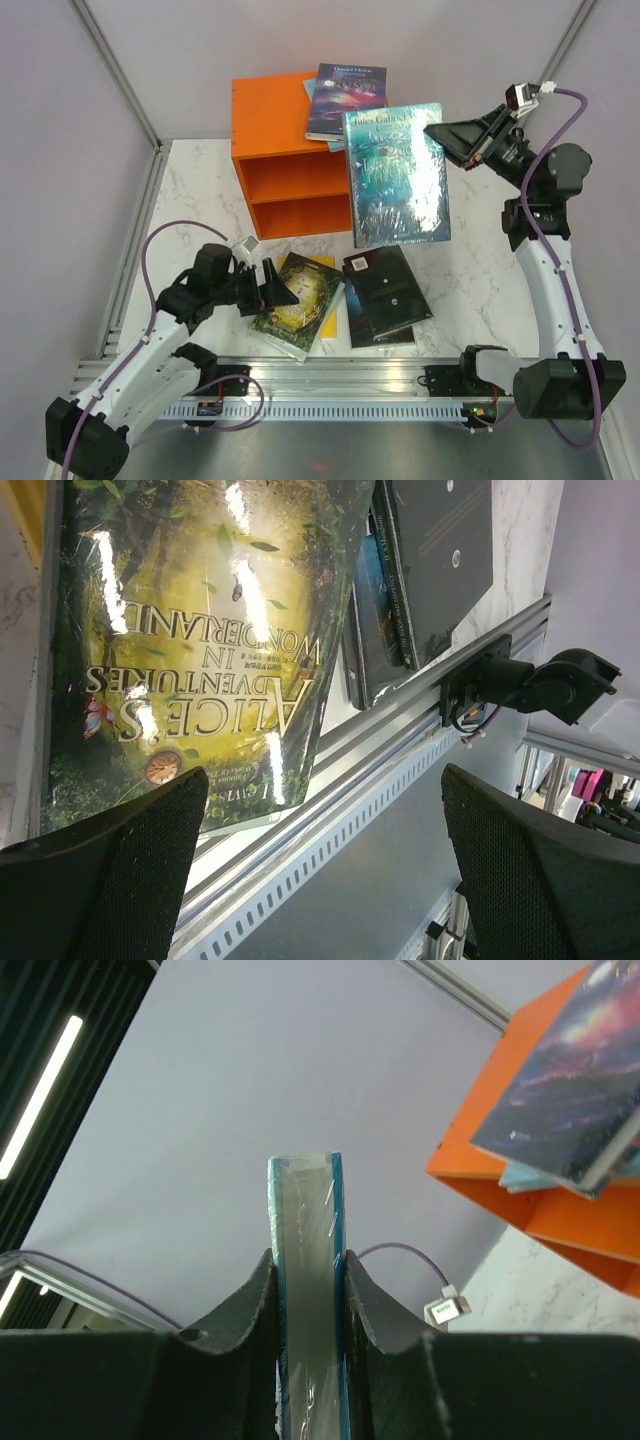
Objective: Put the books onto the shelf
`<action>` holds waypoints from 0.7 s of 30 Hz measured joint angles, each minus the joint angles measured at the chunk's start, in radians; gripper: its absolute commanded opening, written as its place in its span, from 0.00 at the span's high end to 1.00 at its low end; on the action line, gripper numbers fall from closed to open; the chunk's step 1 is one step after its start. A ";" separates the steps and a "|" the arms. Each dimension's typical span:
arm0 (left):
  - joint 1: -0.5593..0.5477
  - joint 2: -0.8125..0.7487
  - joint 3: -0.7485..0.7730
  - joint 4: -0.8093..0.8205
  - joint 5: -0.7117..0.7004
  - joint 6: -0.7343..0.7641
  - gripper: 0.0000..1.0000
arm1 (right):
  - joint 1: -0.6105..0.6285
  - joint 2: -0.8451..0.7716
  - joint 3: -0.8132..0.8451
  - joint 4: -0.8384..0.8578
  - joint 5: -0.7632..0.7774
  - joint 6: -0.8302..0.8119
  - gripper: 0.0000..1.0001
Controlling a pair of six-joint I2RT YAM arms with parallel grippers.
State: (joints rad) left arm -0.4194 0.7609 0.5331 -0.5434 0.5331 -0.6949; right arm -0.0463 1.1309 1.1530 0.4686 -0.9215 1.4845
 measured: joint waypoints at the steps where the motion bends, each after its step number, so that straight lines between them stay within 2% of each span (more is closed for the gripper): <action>1: 0.000 0.000 -0.002 0.001 0.000 0.000 0.00 | 0.001 0.026 0.033 -0.002 0.005 0.006 1.00; 8: 0.000 0.005 -0.015 0.029 0.000 0.000 0.00 | 0.006 0.295 0.335 -0.085 0.063 0.012 1.00; 17: 0.000 0.033 -0.016 0.052 -0.001 0.000 0.00 | 0.097 0.776 1.014 -0.356 0.238 -0.018 1.00; 21: 0.000 0.033 -0.016 0.052 -0.001 0.000 0.00 | 0.154 0.851 1.096 -0.452 0.314 -0.028 1.00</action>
State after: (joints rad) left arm -0.4194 0.7940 0.5167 -0.4911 0.5320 -0.6945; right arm 0.1074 1.9823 2.2494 0.0166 -0.6079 1.4567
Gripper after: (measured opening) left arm 0.995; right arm 0.289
